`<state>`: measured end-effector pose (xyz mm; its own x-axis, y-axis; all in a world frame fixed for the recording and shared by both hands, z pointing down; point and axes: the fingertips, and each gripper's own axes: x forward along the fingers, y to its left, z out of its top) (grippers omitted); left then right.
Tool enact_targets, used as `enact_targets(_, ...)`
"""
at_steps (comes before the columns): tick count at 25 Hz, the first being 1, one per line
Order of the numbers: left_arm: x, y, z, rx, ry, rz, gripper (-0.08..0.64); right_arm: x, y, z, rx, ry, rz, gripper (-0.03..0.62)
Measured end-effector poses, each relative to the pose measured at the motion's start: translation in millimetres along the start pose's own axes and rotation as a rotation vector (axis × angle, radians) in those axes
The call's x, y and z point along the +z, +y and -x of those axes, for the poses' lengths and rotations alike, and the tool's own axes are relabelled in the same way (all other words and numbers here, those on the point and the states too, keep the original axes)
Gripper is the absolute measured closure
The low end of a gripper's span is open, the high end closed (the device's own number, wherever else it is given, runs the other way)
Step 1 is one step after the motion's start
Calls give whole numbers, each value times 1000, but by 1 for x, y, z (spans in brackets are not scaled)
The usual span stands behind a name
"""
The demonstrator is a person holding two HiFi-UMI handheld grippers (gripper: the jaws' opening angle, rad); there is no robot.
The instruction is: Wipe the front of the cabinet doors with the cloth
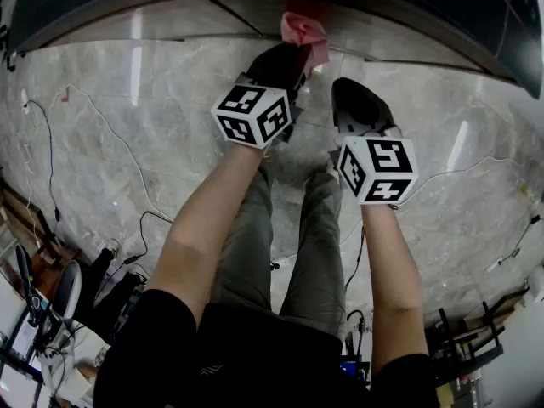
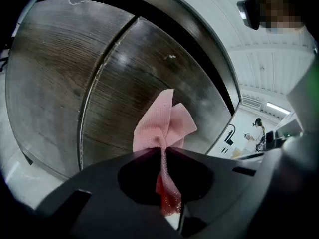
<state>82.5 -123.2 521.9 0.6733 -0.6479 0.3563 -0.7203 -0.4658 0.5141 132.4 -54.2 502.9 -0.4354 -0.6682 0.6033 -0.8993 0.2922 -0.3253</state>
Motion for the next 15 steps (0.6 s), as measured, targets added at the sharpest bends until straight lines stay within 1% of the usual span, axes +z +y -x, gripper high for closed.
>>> enact_targets(4,-8,-15,-14,-22,20,-8,528,-3,-17,9,-18,-9,-10,552)
enact_targets(10,-16,-50,-36,-69,43,-20,528,-4,-39,27,-34,-8,-24,552)
enact_targets(15,-23,-77,-50,-112,69,-65,528,-5,-50,39,-35,-6,-39,552)
